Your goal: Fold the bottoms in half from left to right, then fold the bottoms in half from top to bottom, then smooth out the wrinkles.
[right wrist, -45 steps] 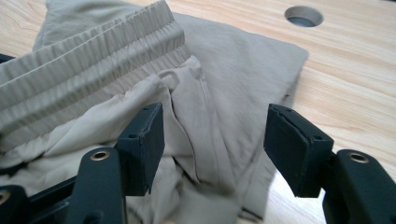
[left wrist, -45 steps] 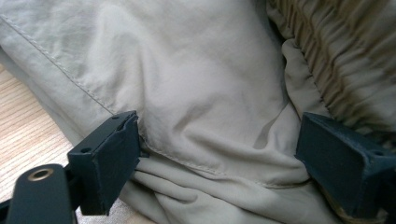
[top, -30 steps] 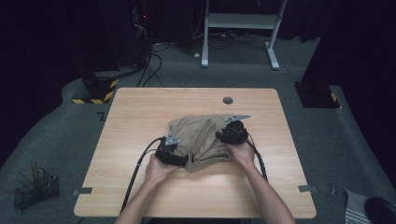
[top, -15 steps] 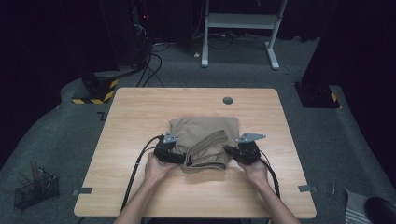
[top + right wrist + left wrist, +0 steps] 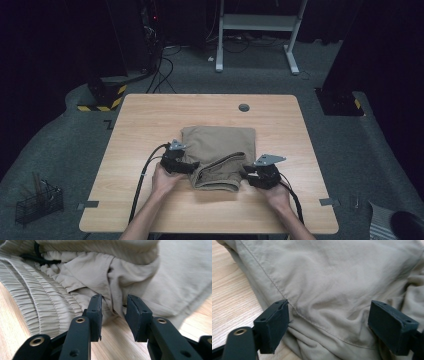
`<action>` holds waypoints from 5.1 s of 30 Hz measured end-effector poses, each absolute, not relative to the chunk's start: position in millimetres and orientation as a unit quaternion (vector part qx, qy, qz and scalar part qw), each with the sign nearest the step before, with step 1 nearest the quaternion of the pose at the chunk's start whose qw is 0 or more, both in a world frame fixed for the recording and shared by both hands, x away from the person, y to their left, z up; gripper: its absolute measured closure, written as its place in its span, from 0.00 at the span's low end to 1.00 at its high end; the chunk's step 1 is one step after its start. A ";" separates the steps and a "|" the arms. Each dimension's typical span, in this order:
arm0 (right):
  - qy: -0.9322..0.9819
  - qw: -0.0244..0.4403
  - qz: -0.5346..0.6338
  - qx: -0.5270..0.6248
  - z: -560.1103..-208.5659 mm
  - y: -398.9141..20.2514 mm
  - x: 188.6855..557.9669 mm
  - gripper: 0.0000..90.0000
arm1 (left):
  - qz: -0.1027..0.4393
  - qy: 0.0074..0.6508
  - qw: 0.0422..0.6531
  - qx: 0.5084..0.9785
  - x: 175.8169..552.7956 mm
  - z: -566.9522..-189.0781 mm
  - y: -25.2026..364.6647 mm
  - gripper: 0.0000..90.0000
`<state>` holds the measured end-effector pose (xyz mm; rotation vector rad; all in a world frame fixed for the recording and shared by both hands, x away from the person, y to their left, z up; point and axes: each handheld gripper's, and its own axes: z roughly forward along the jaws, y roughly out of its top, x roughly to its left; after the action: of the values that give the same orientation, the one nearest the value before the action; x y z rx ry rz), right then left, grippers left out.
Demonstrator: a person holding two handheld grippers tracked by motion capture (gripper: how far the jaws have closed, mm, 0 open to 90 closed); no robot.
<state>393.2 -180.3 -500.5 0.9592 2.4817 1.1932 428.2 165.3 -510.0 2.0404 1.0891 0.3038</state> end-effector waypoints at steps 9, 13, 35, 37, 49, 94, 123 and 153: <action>0.805 0.131 0.439 0.377 -478.9 -202.2 402.3 0.74 | 0.117 0.421 0.387 0.812 416.5 -507.4 165.5 0.14; 0.794 0.143 0.429 0.406 -473.3 -199.0 421.2 0.73 | 0.109 0.429 0.373 0.816 416.9 -517.3 164.2 0.09; 0.822 0.084 0.422 0.372 -488.1 -197.5 417.9 0.68 | 0.106 0.452 0.381 0.800 419.1 -515.2 172.0 0.00; 0.814 0.096 0.430 0.379 -479.2 -198.0 420.5 0.67 | 0.109 0.450 0.387 0.798 418.3 -509.2 171.6 0.00; 0.848 0.097 0.370 0.367 -504.7 -164.8 404.1 0.62 | 0.123 0.439 0.365 0.812 405.3 -523.2 166.3 0.01; 0.821 0.147 0.374 0.405 -513.4 -168.2 404.8 0.52 | 0.115 0.457 0.391 0.791 402.9 -512.1 170.0 0.15; 0.819 0.161 0.356 0.420 -520.0 -157.8 438.0 0.51 | 0.129 0.475 0.379 0.783 440.9 -521.0 163.9 0.15; 0.770 0.187 0.390 0.470 -518.3 -228.3 412.1 0.47 | 0.180 0.509 0.377 0.752 407.2 -517.0 233.1 0.22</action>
<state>412.1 -228.3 -518.3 1.3223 2.1674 1.0973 407.2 233.1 -517.0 1.9245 1.3030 0.4604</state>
